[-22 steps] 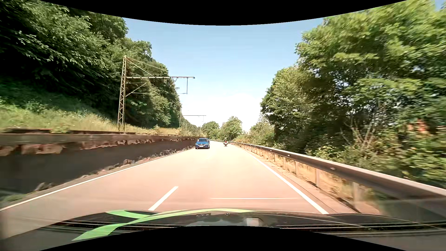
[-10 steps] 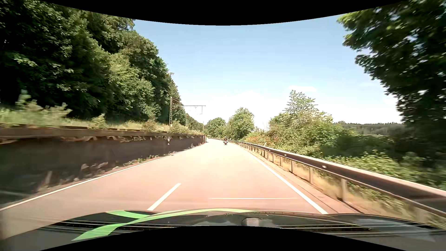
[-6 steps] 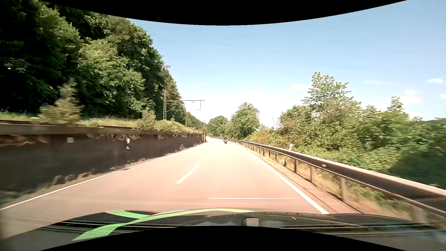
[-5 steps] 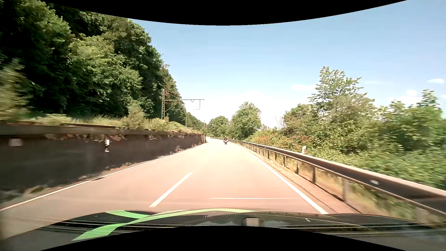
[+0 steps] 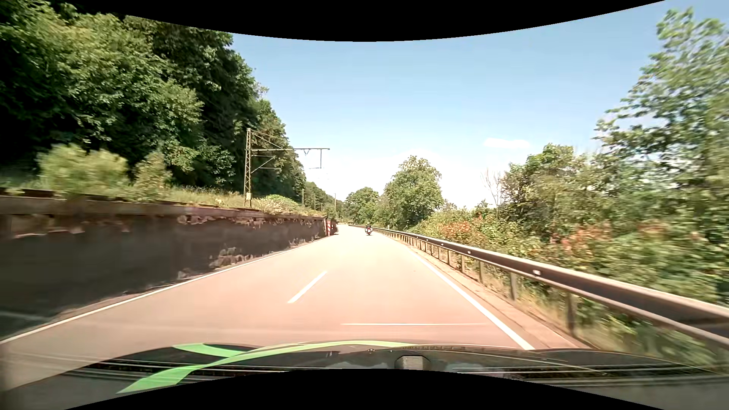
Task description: Follow the waypoints while adhering to traffic rules and regulations
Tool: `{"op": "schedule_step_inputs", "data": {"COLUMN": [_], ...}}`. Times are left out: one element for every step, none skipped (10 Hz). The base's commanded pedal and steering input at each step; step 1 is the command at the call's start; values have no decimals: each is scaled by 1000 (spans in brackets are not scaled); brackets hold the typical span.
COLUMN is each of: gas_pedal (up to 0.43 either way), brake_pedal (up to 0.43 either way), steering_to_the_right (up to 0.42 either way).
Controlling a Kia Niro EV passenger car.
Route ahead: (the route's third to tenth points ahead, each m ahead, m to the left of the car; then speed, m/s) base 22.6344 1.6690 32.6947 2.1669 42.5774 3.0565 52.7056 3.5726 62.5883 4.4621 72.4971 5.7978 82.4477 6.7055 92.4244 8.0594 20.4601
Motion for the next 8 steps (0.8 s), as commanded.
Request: {"op": "schedule_step_inputs", "data": {"gas_pedal": [228, 228, 228, 240, 240, 240, 240, 248], "brake_pedal": [0, 0, 0, 0, 0, 0, 0, 0], "steering_to_the_right": [-11, -11, -11, -11, -11, -11, -12, -11]}}
